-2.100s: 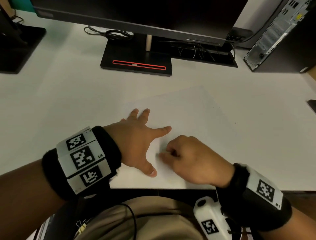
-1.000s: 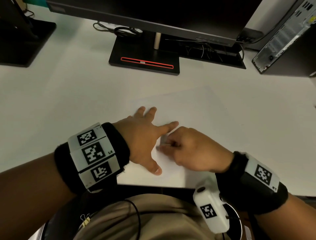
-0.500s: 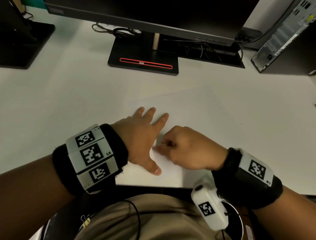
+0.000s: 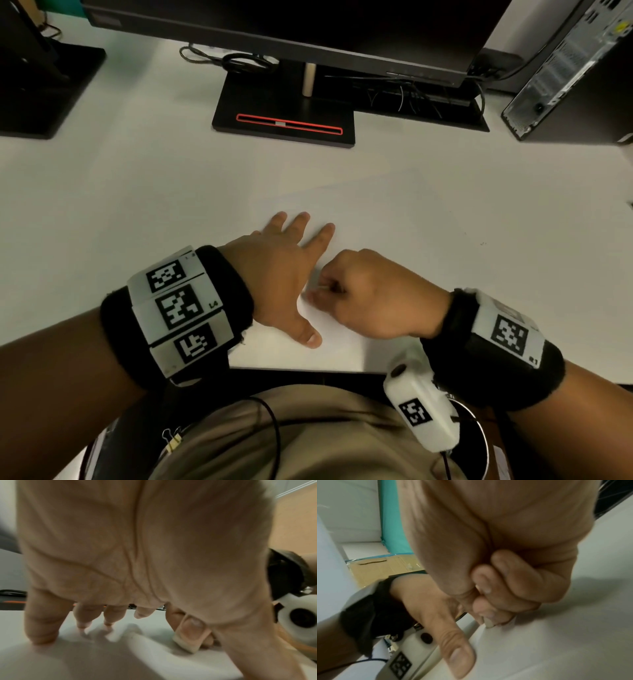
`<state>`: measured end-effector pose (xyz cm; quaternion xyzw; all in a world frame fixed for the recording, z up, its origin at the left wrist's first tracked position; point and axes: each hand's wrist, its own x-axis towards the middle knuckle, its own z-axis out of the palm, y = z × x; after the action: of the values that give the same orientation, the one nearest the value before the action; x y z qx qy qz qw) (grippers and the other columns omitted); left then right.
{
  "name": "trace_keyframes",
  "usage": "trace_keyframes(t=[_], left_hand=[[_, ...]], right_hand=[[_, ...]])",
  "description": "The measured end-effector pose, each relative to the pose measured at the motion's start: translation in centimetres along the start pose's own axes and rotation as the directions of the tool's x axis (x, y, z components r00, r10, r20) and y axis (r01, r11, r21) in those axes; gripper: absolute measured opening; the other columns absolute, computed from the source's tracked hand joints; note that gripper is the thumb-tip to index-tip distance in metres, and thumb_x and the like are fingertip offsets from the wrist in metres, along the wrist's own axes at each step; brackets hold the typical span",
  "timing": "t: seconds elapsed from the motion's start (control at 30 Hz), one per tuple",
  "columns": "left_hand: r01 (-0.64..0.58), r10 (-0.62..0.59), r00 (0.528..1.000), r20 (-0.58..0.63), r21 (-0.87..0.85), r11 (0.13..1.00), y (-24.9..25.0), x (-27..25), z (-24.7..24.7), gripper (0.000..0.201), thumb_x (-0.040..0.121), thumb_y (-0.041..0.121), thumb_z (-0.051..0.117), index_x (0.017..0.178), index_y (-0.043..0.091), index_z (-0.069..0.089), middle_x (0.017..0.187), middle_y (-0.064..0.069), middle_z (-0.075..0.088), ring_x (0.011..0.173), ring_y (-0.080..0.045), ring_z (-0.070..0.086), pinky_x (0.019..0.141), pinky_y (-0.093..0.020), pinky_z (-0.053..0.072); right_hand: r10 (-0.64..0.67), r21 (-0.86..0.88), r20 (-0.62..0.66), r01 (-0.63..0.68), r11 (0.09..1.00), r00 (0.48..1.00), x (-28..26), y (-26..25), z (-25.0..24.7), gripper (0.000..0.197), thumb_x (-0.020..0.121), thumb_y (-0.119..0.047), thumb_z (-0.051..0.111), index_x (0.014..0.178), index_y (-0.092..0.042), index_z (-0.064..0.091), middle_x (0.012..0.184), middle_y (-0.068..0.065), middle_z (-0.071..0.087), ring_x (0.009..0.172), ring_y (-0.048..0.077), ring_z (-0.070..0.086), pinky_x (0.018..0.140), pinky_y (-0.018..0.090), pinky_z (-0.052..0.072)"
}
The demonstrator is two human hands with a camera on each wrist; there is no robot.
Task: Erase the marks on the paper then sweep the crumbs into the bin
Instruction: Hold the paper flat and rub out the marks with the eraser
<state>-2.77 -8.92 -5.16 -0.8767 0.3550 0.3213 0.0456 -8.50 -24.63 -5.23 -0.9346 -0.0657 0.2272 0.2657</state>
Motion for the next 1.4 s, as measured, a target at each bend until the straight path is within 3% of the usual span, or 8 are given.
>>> trace_keyframes(t=[0.17,0.4,0.57,0.77,0.93,1.1,1.2,1.4], left_hand=[[0.0,0.0,1.0,0.001,-0.003,1.0,0.0,0.0,0.0,0.143,0.064,0.078,0.072,0.151,0.031,-0.031,0.163,-0.004,-0.027,0.15,-0.032,-0.022,0.12,-0.047,0.016],[0.012,-0.012,1.0,0.013,0.004,1.0,0.1,0.0,0.0,0.143,0.064,0.079,0.071,0.15,0.031,-0.033,0.162,-0.004,-0.029,0.15,-0.031,-0.023,0.119,-0.047,0.018],[0.006,-0.006,1.0,0.013,0.002,1.0,0.1,0.1,-0.1,0.143,0.063,0.079,0.072,0.151,0.031,-0.031,0.162,-0.005,-0.028,0.149,-0.032,-0.022,0.12,-0.047,0.017],[0.02,-0.02,0.999,0.027,0.001,1.0,0.2,0.0,-0.1,0.143,0.064,0.079,0.071,0.149,0.03,-0.034,0.161,-0.005,-0.031,0.149,-0.031,-0.024,0.12,-0.047,0.015],[0.015,-0.015,1.0,0.021,-0.001,1.0,0.1,0.0,-0.1,0.143,0.064,0.079,0.071,0.15,0.031,-0.033,0.161,-0.004,-0.031,0.149,-0.031,-0.024,0.12,-0.047,0.015],[0.026,-0.027,0.999,0.033,0.007,1.0,0.3,0.0,-0.2,0.143,0.064,0.08,0.07,0.149,0.03,-0.034,0.16,-0.005,-0.032,0.149,-0.031,-0.025,0.12,-0.047,0.014],[0.023,-0.024,0.999,0.039,0.002,1.0,0.4,0.0,-0.2,0.143,0.064,0.079,0.07,0.149,0.029,-0.034,0.16,-0.005,-0.033,0.149,-0.03,-0.025,0.121,-0.046,0.013],[0.026,-0.027,0.999,0.026,0.03,0.999,0.2,-0.1,-0.1,0.146,0.062,0.084,0.067,0.151,0.021,-0.031,0.16,-0.003,-0.033,0.149,-0.029,-0.024,0.12,-0.045,0.015]], right_hand=[[-0.012,0.002,-0.035,0.012,1.0,0.999,0.4,0.6,-0.6,0.046,0.102,-0.031,0.054,0.067,-0.002,0.054,0.049,0.0,0.045,0.043,0.009,0.04,0.047,0.016,0.035],[0.045,-0.067,-0.025,-0.047,0.997,0.999,0.6,2.1,-2.0,0.049,0.099,-0.038,0.056,0.072,0.002,0.059,0.068,0.02,0.061,0.052,0.015,0.044,0.05,0.025,0.037],[-0.04,-0.087,0.074,0.047,0.995,0.996,0.1,0.8,-0.8,0.044,0.1,-0.036,0.056,0.062,-0.013,0.051,0.051,-0.003,0.047,0.048,0.007,0.043,0.05,0.015,0.036],[0.061,-0.118,-0.037,-0.065,0.991,0.997,0.7,3.0,-3.2,0.045,0.1,-0.039,0.054,0.075,-0.002,0.061,0.073,0.014,0.064,0.06,0.017,0.049,0.058,0.029,0.04],[-0.028,-0.128,0.094,0.04,0.991,0.995,0.0,1.4,-1.5,0.045,0.101,-0.038,0.053,0.073,-0.003,0.058,0.06,0.003,0.052,0.053,0.009,0.043,0.053,0.02,0.037],[0.083,-0.143,-0.049,-0.089,0.986,0.995,0.4,4.5,-4.2,0.046,0.098,-0.04,0.055,0.072,-0.002,0.058,0.066,0.007,0.055,0.061,0.018,0.047,0.06,0.032,0.04],[0.003,-0.185,0.038,0.004,0.983,0.999,-0.2,3.5,-2.6,0.046,0.099,-0.043,0.054,0.077,-0.003,0.062,0.072,0.01,0.064,0.064,0.022,0.054,0.063,0.032,0.045],[0.11,-0.162,-0.044,-0.116,0.98,0.993,0.4,5.9,-5.4,0.048,0.099,-0.04,0.055,0.07,-0.002,0.055,0.061,0.004,0.05,0.056,0.016,0.042,0.062,0.035,0.04]])
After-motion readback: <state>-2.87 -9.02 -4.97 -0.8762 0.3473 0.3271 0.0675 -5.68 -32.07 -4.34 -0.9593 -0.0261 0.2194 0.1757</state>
